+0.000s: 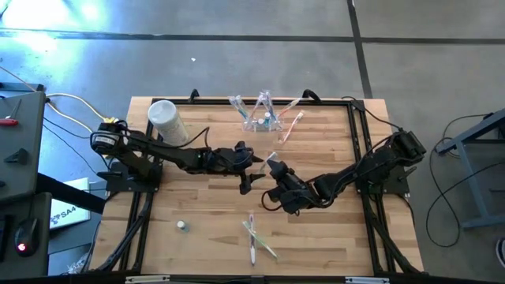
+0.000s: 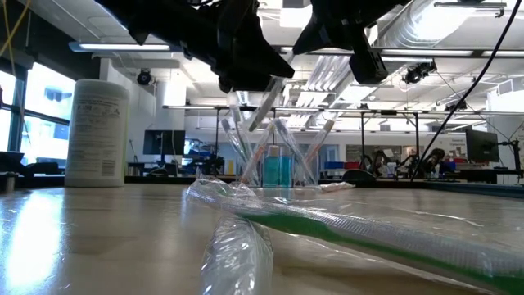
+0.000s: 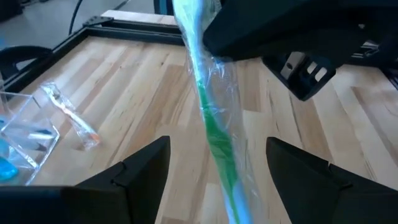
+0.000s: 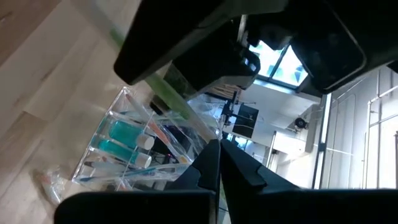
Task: Pick & Place toothbrushing station
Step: Put the right green toothbrush into the transparent organizer
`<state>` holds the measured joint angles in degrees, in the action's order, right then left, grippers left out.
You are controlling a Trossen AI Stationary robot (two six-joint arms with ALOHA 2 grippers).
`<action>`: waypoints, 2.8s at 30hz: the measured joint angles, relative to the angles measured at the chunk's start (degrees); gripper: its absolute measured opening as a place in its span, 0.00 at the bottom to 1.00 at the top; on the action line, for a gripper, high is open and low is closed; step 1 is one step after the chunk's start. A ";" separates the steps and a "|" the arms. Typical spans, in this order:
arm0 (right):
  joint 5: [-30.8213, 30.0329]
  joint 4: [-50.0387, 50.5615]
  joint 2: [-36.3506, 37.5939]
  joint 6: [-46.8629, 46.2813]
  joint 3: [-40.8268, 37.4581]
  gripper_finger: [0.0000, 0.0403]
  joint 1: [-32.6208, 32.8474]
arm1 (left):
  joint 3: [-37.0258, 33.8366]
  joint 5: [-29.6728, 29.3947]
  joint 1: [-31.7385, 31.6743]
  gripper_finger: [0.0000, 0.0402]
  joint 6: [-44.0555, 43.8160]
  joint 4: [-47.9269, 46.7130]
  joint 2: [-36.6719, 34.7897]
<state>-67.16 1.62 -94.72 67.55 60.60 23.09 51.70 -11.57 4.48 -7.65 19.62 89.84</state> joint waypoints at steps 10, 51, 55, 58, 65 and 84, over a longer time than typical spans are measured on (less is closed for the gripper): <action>0.63 -0.21 0.00 0.22 0.00 0.01 0.00 | 0.02 0.02 0.01 0.65 -0.07 0.45 1.03; -1.71 -5.81 -0.02 -6.57 0.07 0.01 3.38 | 0.02 -1.05 0.07 0.03 1.46 1.72 1.14; -2.12 -8.59 -0.02 -6.27 0.07 0.01 4.31 | 0.02 -1.06 0.05 0.03 1.46 1.25 0.39; -3.09 -10.39 -0.02 -8.25 0.07 0.01 4.86 | 0.02 -1.29 0.03 0.03 1.46 0.90 0.22; -4.53 -13.46 -0.02 -12.77 0.07 0.13 5.77 | -0.12 -2.68 0.01 0.03 2.35 -2.29 -1.38; -6.23 -40.59 2.82 -32.55 0.09 0.48 7.27 | 0.04 9.79 2.07 0.03 10.52 -5.22 -16.16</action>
<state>-73.39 -38.97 -91.90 35.00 60.69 30.36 51.75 -1.78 6.56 2.87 14.40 73.69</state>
